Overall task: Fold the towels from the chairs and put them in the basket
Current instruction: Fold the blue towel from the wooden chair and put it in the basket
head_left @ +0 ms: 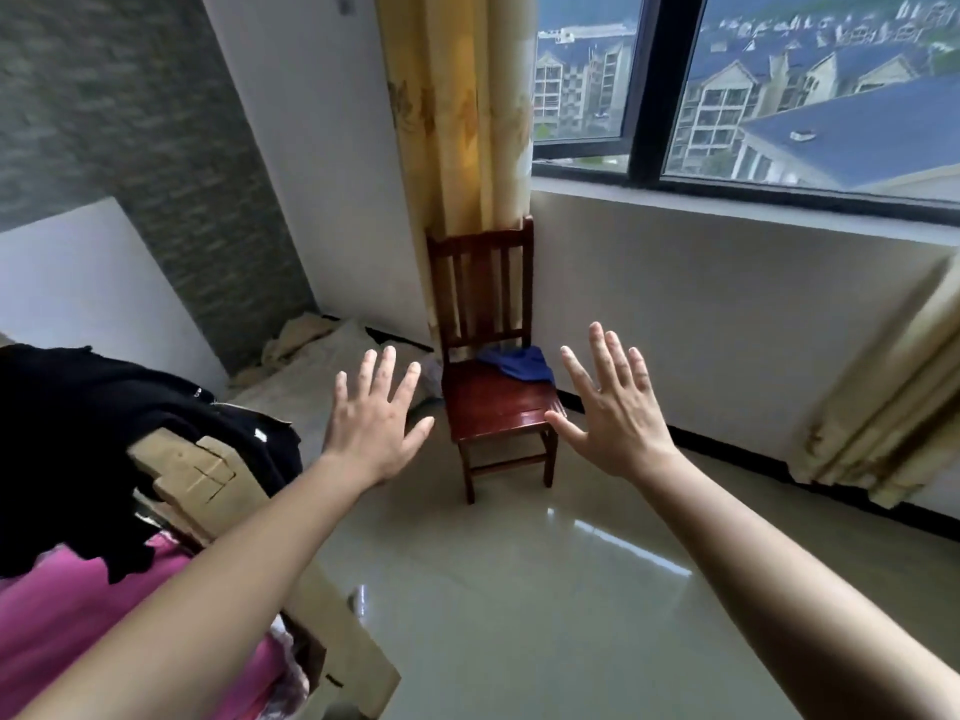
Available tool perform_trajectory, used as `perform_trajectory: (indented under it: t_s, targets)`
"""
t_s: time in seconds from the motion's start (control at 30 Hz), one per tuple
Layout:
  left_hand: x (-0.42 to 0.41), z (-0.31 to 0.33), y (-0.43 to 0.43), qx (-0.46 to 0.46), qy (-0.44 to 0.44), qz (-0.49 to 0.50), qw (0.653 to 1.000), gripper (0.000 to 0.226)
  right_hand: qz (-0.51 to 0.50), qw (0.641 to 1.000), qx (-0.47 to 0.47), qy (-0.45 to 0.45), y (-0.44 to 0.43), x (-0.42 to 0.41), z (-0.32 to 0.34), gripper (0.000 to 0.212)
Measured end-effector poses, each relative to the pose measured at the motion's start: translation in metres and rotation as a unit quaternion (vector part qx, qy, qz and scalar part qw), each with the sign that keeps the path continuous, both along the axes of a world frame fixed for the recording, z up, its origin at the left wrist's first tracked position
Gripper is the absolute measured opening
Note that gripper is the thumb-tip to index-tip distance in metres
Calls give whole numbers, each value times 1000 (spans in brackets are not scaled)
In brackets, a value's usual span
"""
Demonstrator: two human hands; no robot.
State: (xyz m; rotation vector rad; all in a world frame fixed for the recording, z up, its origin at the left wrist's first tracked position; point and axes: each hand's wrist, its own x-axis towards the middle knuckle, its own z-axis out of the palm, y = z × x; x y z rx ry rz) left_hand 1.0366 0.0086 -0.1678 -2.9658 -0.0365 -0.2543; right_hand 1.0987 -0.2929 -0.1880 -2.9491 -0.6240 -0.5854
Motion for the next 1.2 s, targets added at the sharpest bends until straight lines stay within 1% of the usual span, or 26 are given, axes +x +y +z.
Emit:
perform_trajectory:
  t_s: [0.1, 0.17, 0.37, 0.47, 0.63, 0.83, 0.93, 1.03, 1.2]
  targets:
    - [63, -14, 16, -9, 6, 1, 1000, 76, 7, 1000, -9, 13, 19, 66, -7, 89]
    - [123, -22, 30, -22, -14, -9, 1000, 75, 2, 1000, -26, 8, 32, 125, -10, 89]
    - [292, -10, 64, -59, -22, -16, 998, 73, -34, 999, -35, 17, 56, 273, 5, 89]
    - [377, -1, 69, -56, -18, -30, 998, 72, -47, 999, -19, 11, 61, 340, 13, 87]
    - [474, -14, 53, -71, 8, -54, 996, 72, -57, 998, -7, 31, 60, 425, -2, 87]
    - [584, -67, 38, -68, 64, -45, 995, 72, -38, 996, -32, 80, 57, 562, -53, 86]
    - [619, -98, 37, -64, 117, -22, 991, 72, -22, 991, -37, 128, 59, 620, -88, 85]
    - [654, -132, 42, -65, 177, 1, 982, 75, -1, 979, -66, 190, 67, 676, -126, 84]
    - [691, -202, 47, -109, 259, 46, 959, 76, 24, 956, -90, 278, 83, 728, -198, 78]
